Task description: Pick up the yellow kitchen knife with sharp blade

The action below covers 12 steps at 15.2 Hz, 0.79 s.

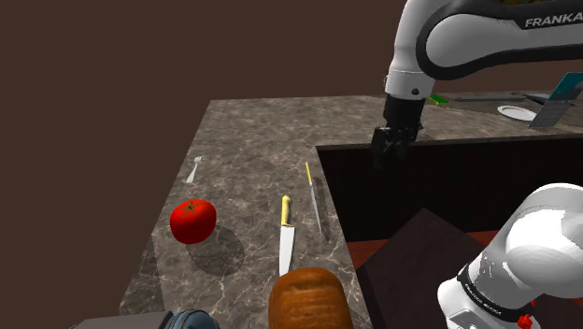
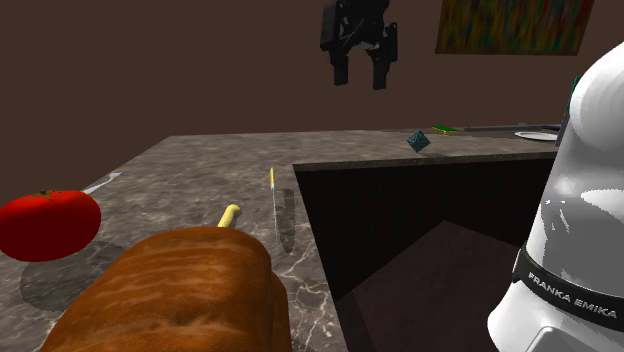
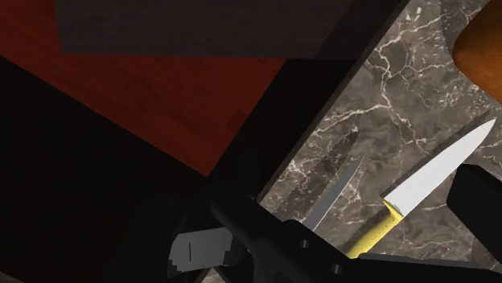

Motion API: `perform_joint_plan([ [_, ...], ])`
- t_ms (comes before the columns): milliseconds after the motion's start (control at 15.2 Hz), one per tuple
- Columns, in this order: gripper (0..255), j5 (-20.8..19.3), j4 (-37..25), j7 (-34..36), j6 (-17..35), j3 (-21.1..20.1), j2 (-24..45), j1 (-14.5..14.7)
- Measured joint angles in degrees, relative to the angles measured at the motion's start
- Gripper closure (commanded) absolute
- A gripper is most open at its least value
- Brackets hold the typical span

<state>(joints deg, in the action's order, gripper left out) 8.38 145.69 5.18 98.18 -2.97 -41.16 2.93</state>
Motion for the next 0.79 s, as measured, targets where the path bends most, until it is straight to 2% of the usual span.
perform_joint_plan([
  [396, 0, 3.10, 2.68, 6.58, 13.58, -6.37, 7.83, 1.65],
  [792, 0, 3.49, 1.82, 13.79, 27.00, -12.58, 19.21, 2.19],
])
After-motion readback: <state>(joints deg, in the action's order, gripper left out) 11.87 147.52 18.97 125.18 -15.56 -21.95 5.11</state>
